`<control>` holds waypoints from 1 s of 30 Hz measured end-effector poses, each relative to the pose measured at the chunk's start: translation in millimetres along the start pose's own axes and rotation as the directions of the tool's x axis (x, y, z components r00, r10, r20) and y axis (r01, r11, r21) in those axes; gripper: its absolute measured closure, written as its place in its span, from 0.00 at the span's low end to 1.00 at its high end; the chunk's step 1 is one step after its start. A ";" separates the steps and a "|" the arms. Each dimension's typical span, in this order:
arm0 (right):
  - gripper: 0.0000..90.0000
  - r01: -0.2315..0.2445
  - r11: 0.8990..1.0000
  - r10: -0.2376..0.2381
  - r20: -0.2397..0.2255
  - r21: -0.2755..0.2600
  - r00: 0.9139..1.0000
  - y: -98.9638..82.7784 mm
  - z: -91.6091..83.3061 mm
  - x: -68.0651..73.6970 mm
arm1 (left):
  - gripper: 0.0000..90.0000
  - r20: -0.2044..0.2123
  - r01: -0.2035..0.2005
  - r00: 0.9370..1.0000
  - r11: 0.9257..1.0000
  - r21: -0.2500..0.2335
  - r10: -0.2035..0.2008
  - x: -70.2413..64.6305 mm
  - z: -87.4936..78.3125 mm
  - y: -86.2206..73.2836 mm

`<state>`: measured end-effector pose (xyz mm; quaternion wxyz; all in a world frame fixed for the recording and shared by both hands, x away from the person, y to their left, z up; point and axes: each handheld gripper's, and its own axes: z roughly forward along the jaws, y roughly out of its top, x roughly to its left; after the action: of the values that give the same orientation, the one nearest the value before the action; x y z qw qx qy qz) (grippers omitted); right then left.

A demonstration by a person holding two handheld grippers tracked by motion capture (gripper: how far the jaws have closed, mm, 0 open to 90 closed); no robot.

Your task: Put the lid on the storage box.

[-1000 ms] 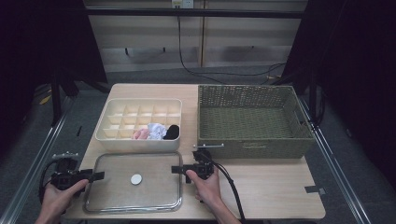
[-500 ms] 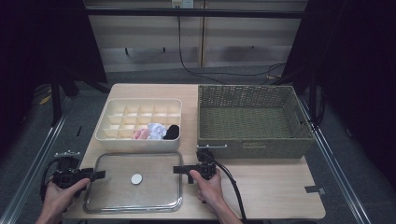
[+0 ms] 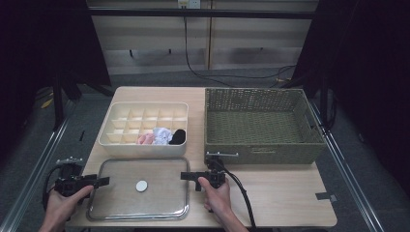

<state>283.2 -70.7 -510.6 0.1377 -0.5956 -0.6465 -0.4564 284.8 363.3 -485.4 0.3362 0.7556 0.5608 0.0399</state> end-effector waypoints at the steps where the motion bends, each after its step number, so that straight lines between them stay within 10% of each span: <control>1: 0.51 0.001 1.000 -0.001 0.000 0.003 1.000 -0.1 -0.2 0.6 | 0.39 0.000 0.000 1.000 1.000 0.000 0.000 0.0 0.0 0.0; 15: 0.67 -0.078 0.996 0.075 -0.099 -0.030 0.992 -0.6 2.2 -9.5 | 0.41 0.059 -0.015 0.998 1.000 0.009 0.014 -2.4 2.3 0.4; 21: 0.72 0.016 1.000 -0.016 -0.030 -0.008 0.999 1.8 3.2 -1.0 | 0.45 0.049 -0.022 0.999 1.000 0.009 0.022 -5.8 4.7 2.0; 30: 0.76 0.066 0.996 -0.061 -0.098 0.054 0.993 6.7 -0.9 -8.0 | 0.40 0.067 -0.024 0.997 1.000 0.005 0.023 -4.2 7.1 4.8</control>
<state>290.9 -77.4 -513.0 0.1711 -0.5480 -0.6706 -0.4698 290.3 355.6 -486.9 0.3520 0.7641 0.5403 0.0165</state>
